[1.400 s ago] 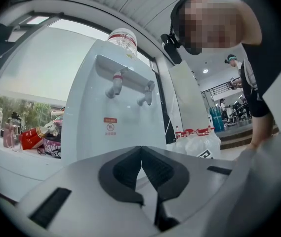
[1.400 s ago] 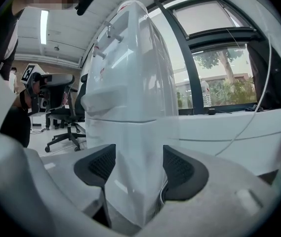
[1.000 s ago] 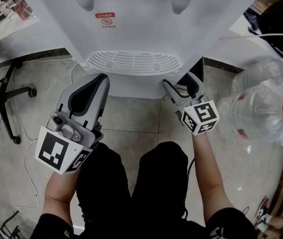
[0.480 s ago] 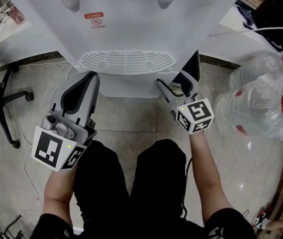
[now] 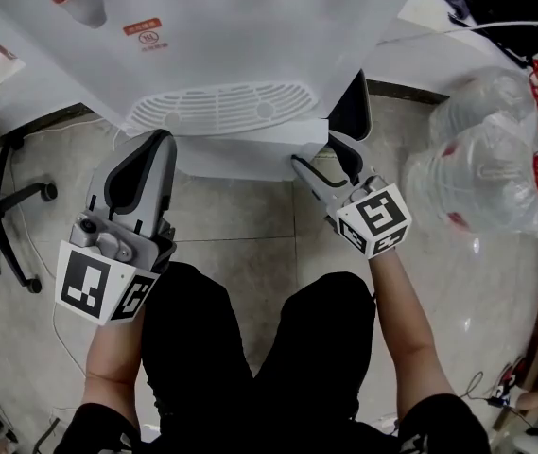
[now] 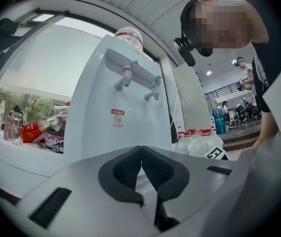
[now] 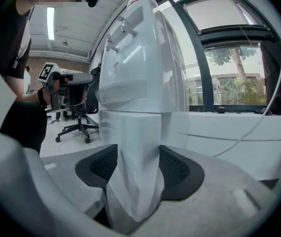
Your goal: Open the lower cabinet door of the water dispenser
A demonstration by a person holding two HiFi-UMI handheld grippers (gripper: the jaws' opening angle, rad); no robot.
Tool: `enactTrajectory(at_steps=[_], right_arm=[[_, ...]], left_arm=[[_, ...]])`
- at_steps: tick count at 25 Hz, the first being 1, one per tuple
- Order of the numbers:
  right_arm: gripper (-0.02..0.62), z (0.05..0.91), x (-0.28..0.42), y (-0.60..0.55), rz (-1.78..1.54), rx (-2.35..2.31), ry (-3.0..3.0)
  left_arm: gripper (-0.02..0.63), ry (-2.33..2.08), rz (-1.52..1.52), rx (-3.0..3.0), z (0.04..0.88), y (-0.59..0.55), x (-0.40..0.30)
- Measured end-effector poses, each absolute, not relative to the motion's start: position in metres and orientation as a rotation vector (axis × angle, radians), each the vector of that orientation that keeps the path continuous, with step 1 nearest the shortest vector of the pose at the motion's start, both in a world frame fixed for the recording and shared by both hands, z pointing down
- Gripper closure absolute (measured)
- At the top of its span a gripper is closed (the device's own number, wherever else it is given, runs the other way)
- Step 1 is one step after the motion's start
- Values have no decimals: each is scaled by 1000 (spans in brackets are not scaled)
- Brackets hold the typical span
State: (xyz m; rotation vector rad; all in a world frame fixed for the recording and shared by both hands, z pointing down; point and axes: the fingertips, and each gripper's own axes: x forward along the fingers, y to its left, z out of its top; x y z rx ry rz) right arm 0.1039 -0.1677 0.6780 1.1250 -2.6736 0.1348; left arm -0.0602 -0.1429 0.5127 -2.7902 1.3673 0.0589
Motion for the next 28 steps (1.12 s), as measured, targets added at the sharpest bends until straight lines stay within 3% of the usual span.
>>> enactTrajectory(at_steps=[28], right_arm=[[337,674,86,-98,-56,582,-2743]], left_arm=[[597,1368,42,-2695,498,-118,-32]])
